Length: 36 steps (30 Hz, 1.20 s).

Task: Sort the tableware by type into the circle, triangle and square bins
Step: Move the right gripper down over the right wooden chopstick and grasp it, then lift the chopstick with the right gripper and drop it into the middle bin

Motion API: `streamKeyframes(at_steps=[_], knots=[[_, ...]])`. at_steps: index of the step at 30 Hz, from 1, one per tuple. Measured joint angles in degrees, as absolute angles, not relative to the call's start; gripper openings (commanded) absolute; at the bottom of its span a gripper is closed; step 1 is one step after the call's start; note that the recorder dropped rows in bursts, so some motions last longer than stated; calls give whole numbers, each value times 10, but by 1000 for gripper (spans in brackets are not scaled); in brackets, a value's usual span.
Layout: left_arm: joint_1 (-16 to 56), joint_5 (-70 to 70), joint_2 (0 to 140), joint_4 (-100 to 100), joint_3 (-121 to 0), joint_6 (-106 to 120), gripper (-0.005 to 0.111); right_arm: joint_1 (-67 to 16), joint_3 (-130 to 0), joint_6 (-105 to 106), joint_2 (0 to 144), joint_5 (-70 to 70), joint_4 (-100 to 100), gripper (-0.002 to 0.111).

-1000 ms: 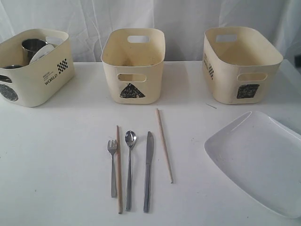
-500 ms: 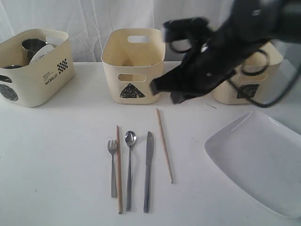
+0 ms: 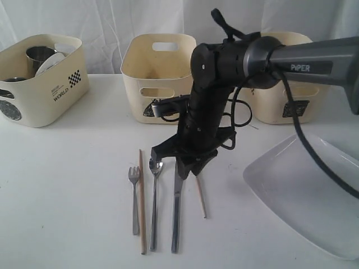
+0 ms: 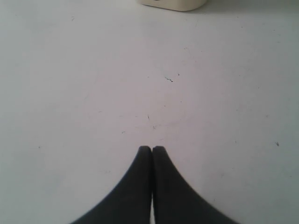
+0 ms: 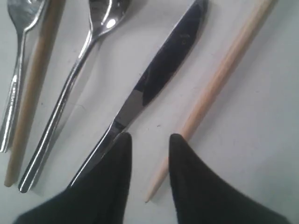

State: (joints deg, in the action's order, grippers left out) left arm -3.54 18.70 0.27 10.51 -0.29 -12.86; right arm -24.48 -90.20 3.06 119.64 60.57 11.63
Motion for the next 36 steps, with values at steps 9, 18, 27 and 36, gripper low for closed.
streamKeyframes(at_steps=[9,18,27,36], knots=[[-35,187,3,105,-3,-129,0,-246,-902,-65,1228,550,74,42],[-35,187,3,105,-3,-129,0,-246,-909,-103,1254,547,39,25],[-35,187,3,105,-3,-129,0,-246,-911,-105,1255,549,23,0],[-35,187,3,105,-3,-129,0,-246,-975,-18,1192,630,27,0]])
